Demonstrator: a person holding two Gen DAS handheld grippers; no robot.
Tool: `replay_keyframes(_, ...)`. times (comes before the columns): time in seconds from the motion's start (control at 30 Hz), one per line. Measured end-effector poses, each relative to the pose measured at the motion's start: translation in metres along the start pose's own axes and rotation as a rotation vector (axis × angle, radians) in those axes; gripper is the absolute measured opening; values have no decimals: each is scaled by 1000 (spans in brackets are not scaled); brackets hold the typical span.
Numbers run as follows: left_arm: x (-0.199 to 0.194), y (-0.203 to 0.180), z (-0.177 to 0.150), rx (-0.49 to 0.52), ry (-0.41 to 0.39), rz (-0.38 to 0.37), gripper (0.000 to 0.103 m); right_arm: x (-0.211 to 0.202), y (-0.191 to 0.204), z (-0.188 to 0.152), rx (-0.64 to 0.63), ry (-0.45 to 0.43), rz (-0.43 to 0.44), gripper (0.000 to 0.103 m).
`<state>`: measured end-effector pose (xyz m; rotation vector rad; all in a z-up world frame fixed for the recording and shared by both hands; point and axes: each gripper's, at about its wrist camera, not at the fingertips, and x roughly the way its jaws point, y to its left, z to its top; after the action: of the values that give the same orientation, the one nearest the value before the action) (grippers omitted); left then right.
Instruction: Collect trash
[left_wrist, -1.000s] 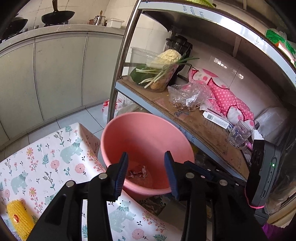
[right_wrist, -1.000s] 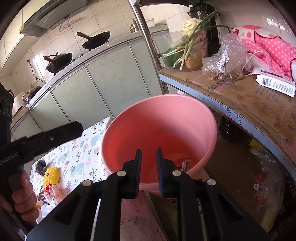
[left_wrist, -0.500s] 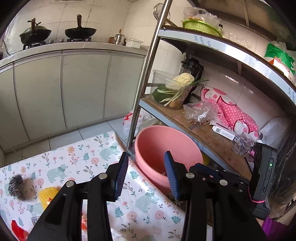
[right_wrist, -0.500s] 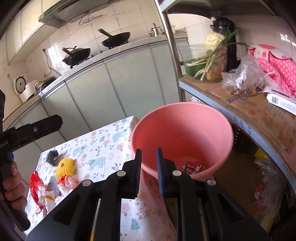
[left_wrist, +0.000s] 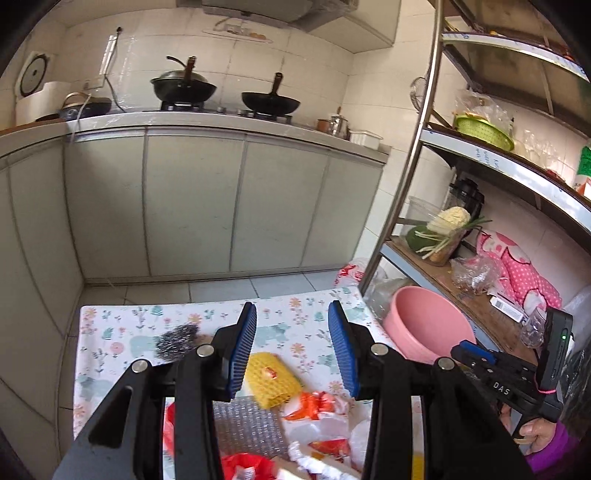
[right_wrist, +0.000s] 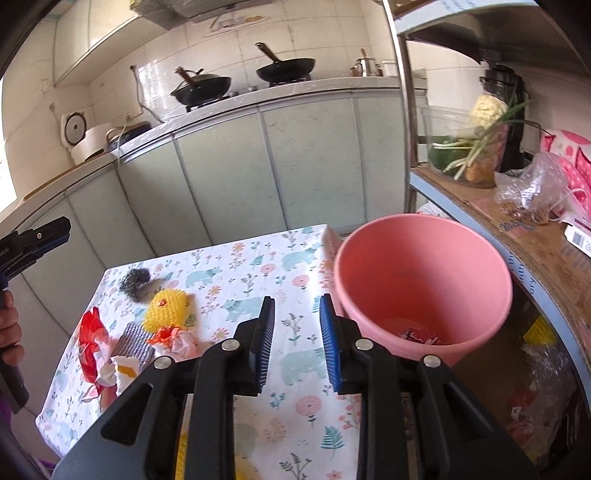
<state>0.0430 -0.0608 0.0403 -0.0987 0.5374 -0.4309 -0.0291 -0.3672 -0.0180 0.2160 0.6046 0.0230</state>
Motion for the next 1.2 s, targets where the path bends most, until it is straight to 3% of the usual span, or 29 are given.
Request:
replay_keyframes(0.23, -16, 61, -18, -87, 15, 120, 39, 10, 30, -4, -68, 51, 74, 26)
replay_keyframes(0.4, -8, 89, -24, -126, 48, 159, 40, 19, 46, -7, -93, 91, 109, 26)
replay_keyframes(0.73, 77, 124, -26, -173, 239, 163, 40, 44, 54, -6, -76, 193, 162, 26)
replay_keyframes(1.03, 135, 134, -38, -184, 348, 174, 39, 80, 83, 22, -65, 303, 304, 31)
replay_keyframes(1.1, 137, 131, -40, -166, 337, 158, 37, 95, 94, 26, -64, 349, 337, 34)
replay_keyframes(1.17, 137, 129, -40, -143, 320, 145, 28, 110, 103, 28, -69, 392, 354, 34)
replay_keyframes(1.2, 136, 127, -39, -132, 310, 144, 17, 116, 107, 29, -71, 408, 357, 34)
